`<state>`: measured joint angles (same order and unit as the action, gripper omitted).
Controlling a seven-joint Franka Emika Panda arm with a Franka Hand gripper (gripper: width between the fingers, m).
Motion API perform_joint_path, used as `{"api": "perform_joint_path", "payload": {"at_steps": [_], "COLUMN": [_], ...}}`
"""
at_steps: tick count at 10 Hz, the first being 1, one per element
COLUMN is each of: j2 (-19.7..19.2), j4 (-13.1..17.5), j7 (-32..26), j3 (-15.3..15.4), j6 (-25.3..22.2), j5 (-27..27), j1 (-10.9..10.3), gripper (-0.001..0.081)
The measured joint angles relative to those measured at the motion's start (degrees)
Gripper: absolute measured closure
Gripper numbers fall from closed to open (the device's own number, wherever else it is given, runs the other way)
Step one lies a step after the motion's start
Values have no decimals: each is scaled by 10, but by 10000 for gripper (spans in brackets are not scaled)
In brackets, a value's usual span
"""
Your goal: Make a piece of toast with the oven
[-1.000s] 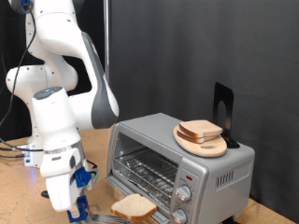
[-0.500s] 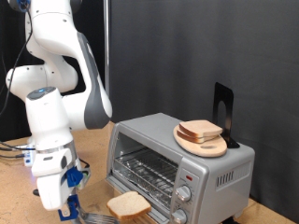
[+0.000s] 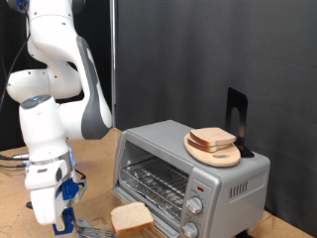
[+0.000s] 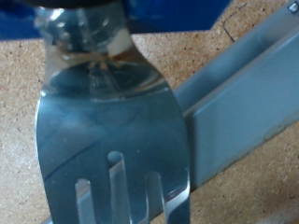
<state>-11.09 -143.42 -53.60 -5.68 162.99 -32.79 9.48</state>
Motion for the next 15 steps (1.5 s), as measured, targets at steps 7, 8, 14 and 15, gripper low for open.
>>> {"api": "perform_joint_path", "payload": {"at_steps": [7,8,14,15], "j2": [10,10,9,9], "j4": [-22,-22,-22,-23], "j7": [-3,15,62,61], "j3": [-20,-22,-19,-15], "j6": [20,24,50,51], "j5": [26,39,75,74], "j1": [5,2,-16,-16], "gripper": [440,440,440,440]}}
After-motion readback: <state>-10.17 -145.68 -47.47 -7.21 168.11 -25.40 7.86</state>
